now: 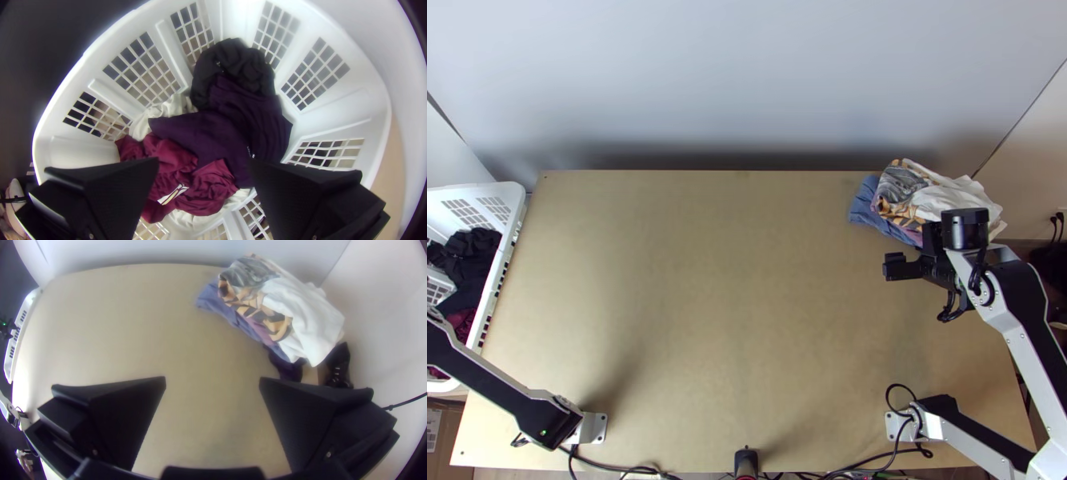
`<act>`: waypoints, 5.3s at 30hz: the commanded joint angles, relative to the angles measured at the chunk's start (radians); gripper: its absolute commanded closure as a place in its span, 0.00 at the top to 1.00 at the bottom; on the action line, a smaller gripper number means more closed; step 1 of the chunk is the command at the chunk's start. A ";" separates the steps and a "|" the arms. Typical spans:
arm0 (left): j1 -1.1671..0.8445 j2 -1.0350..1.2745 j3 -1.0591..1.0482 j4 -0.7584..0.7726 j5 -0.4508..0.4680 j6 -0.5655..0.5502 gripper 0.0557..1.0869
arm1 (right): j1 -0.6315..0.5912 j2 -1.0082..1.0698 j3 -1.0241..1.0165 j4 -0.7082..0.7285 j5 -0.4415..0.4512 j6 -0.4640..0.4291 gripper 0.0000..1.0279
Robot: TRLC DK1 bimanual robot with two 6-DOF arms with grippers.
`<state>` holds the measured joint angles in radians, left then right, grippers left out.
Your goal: Fold the t-shirt
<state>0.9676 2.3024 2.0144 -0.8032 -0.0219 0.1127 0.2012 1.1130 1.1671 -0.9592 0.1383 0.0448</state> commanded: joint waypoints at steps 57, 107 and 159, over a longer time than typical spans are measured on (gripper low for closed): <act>-0.036 0.276 0.201 0.085 0.349 -0.093 0.03 | -0.128 -0.005 -0.092 -0.130 -0.213 -0.013 0.95; -0.517 -1.100 0.121 -0.077 0.677 -0.266 0.03 | -0.217 -0.502 -0.303 -0.095 -0.263 0.000 0.95; -1.807 -1.186 -1.114 -0.047 0.355 -0.084 0.90 | -0.325 -0.504 -0.198 -0.107 -0.365 0.053 0.95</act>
<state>-0.8078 1.1172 0.9058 -0.7689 0.3286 -0.0055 -0.1257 0.5873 0.9436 -1.0676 -0.2123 0.0937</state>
